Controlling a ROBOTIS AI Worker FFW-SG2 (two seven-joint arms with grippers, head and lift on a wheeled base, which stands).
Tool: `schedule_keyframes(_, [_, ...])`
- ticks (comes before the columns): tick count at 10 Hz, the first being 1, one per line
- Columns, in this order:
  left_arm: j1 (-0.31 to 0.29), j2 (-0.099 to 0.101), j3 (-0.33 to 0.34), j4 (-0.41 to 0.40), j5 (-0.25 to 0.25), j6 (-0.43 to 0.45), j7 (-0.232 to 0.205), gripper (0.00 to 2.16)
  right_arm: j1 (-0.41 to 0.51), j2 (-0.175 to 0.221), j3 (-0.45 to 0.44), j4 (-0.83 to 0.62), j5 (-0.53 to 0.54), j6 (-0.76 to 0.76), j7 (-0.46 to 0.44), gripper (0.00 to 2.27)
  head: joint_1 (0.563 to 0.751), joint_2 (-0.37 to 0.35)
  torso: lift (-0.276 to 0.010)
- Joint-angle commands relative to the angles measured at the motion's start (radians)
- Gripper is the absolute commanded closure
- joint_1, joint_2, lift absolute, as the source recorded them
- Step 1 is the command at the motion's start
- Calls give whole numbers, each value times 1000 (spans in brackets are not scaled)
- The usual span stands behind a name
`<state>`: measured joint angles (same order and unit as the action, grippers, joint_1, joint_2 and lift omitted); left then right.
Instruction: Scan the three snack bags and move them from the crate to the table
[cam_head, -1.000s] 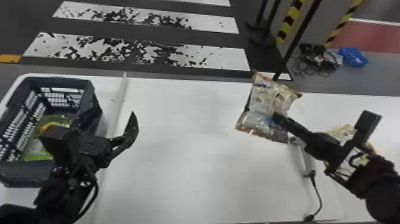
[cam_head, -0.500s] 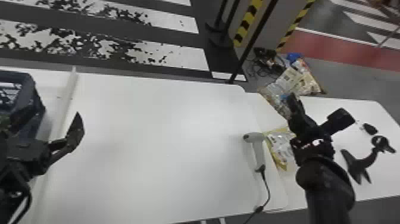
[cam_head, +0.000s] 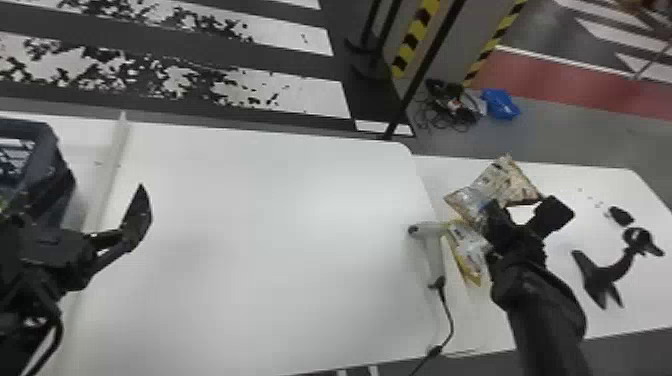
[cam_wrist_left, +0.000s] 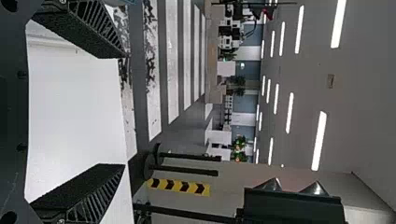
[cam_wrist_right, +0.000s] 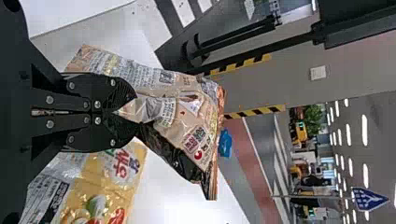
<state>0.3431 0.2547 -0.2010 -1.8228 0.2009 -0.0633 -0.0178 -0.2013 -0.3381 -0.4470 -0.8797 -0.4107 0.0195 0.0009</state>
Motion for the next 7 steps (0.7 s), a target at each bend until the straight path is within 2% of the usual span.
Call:
schedule_keyframes(1, [5, 0, -5, -9, 0, -2, 1, 26, -23, -2, 14, 44, 30, 7, -36, 1959, 695, -350, -62])
schedule_keyframes(2, [7, 0, -9, -13, 0, -2, 4, 26, -26, -2, 36, 44, 33, 32, -84, 1490, 695, -350, -62])
schedule_keyframes(3, [10, 0, -11, -18, 0, -2, 4, 26, -17, -1, 51, 42, 36, 50, -84, 464, 695, -350, -62])
schedule_keyframes(4, [11, 0, -11, -21, -1, -2, 4, 26, -3, -2, 57, 25, 33, 63, -84, -1, 695, -350, -62])
schedule_keyframes(7, [27, 2, -11, -46, -8, 4, 6, 26, 146, 16, 60, -251, -5, 216, -82, 56, 695, -350, -62])
